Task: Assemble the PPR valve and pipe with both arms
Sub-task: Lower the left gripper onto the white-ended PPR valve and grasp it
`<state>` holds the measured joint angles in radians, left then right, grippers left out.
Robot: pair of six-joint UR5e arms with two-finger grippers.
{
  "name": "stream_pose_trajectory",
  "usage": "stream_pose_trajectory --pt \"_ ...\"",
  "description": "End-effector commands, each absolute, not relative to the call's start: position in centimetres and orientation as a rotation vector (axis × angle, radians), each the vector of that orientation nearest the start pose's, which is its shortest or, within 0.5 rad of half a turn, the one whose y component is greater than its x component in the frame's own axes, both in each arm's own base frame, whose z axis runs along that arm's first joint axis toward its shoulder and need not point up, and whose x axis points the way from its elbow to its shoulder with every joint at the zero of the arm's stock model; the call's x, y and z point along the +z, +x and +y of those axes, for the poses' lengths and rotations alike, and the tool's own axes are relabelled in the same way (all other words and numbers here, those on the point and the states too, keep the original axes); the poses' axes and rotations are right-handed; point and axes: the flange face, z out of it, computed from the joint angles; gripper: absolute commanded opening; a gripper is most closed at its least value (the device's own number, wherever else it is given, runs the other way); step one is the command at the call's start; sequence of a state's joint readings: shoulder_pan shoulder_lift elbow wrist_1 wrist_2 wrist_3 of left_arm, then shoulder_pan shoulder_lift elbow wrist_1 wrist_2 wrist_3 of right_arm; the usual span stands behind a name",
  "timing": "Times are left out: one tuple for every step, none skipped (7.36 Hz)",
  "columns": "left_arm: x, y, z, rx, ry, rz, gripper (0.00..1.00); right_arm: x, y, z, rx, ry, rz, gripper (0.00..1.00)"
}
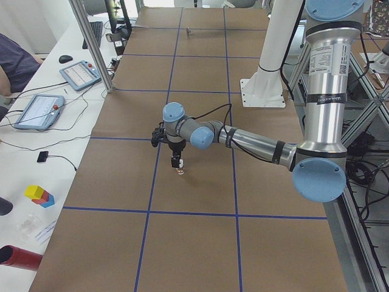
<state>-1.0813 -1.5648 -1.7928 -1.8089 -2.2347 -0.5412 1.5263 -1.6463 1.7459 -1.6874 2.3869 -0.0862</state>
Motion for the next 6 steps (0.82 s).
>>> stream_pose_trajectory --pt "54.1 19.5 -47.7 0.131 0.043 0.764 0.99 61.9 4.0 -45.8 -0.116 -0.001 -0.817 0.99" --pt "54.6 20.1 -47.6 0.146 0.048 0.769 0.99 61.9 4.0 -45.8 -0.116 -0.001 -0.817 0.99" --pt "55.1 20.1 -47.7 0.147 0.05 0.77 0.99 61.9 4.0 -45.8 -0.116 -0.001 -0.817 0.99" --pt "55.1 20.2 -47.7 0.148 0.052 0.772 0.99 61.9 4.0 -45.8 -0.116 -0.003 -0.817 0.99" --pt "55.4 20.2 -47.8 0.147 0.048 0.77 0.99 61.9 4.0 -45.8 -0.116 -0.003 -0.817 0.99" --pt "55.5 20.2 -47.8 0.146 0.047 0.769 0.99 62.1 4.0 -45.6 -0.116 -0.005 -0.818 0.99"
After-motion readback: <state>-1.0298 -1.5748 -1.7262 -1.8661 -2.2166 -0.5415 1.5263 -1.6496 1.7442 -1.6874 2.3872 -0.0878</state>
